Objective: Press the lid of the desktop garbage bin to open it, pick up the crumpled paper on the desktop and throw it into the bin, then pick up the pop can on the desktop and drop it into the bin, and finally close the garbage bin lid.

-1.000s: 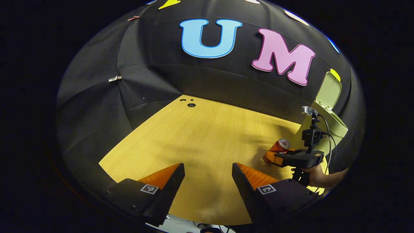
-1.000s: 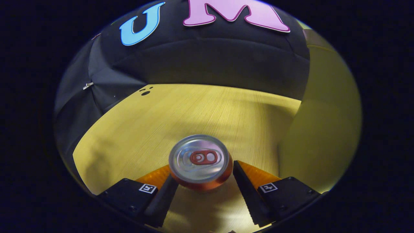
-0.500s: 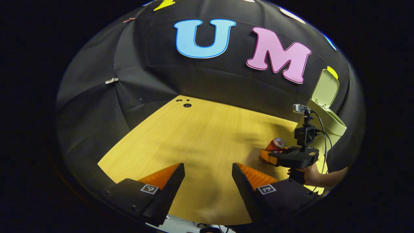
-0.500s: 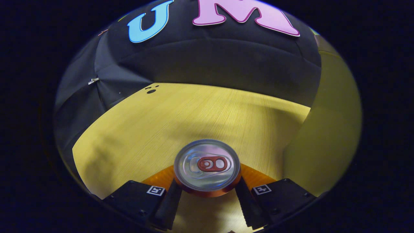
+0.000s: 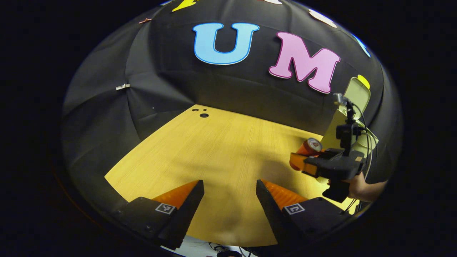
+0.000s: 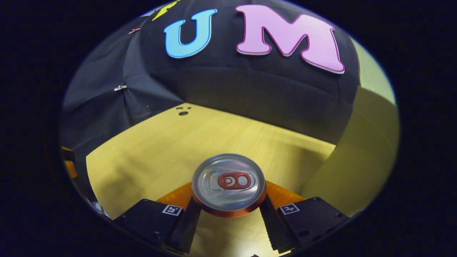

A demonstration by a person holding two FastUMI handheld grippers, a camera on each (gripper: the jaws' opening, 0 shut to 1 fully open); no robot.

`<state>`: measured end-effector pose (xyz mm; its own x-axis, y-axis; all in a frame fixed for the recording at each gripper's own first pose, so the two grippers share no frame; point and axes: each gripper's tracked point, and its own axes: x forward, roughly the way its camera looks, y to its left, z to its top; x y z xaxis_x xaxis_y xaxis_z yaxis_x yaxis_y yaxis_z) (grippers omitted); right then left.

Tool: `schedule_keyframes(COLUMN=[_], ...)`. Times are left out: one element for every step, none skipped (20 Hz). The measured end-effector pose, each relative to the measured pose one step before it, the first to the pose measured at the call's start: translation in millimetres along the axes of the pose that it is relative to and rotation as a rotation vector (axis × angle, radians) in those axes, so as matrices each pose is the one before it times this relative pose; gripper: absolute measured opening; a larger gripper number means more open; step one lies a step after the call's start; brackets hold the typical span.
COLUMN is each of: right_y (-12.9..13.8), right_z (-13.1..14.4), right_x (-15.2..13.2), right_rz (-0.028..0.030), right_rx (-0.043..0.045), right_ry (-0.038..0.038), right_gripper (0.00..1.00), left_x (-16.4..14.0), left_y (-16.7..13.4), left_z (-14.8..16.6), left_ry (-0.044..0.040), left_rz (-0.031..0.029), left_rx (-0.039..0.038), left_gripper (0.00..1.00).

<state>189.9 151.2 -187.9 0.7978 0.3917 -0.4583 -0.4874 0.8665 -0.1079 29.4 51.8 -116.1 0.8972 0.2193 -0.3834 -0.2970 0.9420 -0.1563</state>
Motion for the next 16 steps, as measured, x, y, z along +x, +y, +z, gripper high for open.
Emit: schedule_keyframes(right_y=[0.36, -1.28, -1.87, -2.13, -3.63, -4.04, -3.45, -3.86, -4.84, -6.43, -7.36, -9.53, -10.52, -11.57, -11.38, -10.91], right_z=[9.00, 12.15, 12.42, 13.32, 10.86, 10.81, 9.43, 9.61, 9.37, 10.01, 9.44, 9.48, 10.01, 11.87, 12.07, 10.65], right_x=[-10.34, -9.00, -8.56, -8.29, -8.24, -7.77, -8.98, -8.28, -7.72, -7.47, -7.37, -7.11, -6.96, -5.03, -4.46, -2.94], right_rz=[-0.00004, -0.00177, 0.00066, -0.00354, -0.00583, -0.00501, -0.00415, -0.00282, -0.00708, -0.01159, -0.01577, -0.01930, -0.02237, -0.02419, -0.01775, -0.01867], right_rx=[-0.00631, -0.00276, 0.00052, 0.00232, 0.00358, 0.00570, 0.00676, 0.00959, 0.00920, 0.00871, 0.00842, 0.00907, 0.01213, 0.01528, 0.01886, 0.01834], right_ry=[-0.01537, -0.01698, -0.01434, -0.02028, -0.01561, -0.01258, -0.01060, -0.00945, -0.00922, -0.01200, -0.00967, -0.00298, -0.01153, -0.01426, -0.01572, -0.01597], right_gripper=[0.82, 0.82, 0.82, 0.82, 0.82, 0.82, 0.82, 0.82, 0.82, 0.82, 0.82, 0.82, 0.82, 0.82, 0.82, 0.82], left_x=[-0.99, -0.93, -0.04, -1.16, -0.57, 0.49, 0.11, -0.19, 1.02, -0.46, 1.00, 0.07, 0.61, -0.76, 0.17, 1.56], left_y=[-1.61, 1.06, -0.28, -0.50, -1.84, -0.95, -2.26, -2.00, -2.31, -1.45, -2.42, -2.35, -4.58, -4.73, -3.78, -2.37], left_z=[-0.31, -2.00, -1.83, -1.78, -1.30, -1.63, -0.15, -0.78, -0.05, -0.64, 0.38, -0.60, 1.63, 0.83, 2.37, 1.60], left_ry=[-0.00694, -0.00289, -0.00099, -0.00203, -0.00101, -0.00214, -0.00318, -0.00365, -0.00335, -0.00266, -0.00022, 0.00347, -0.00004, 0.00060, -0.00138, -0.00536], left_rz=[-0.00608, -0.00022, -0.00077, -0.00572, -0.00564, -0.00598, -0.00668, -0.00592, -0.00729, -0.00718, -0.00538, -0.00645, -0.01499, -0.01324, -0.00848, -0.00712], left_rx=[0.00399, 0.00437, 0.00133, -0.00321, -0.00547, -0.00487, -0.00374, -0.00298, -0.00160, 0.00069, 0.00153, -0.00229, -0.00809, -0.00570, -0.00110, 0.00292], left_gripper=[0.95, 0.94, 0.94, 0.96, 0.94, 0.94, 0.94, 0.94, 0.95, 0.94, 0.94, 0.94, 0.95, 0.95, 0.95, 0.95])
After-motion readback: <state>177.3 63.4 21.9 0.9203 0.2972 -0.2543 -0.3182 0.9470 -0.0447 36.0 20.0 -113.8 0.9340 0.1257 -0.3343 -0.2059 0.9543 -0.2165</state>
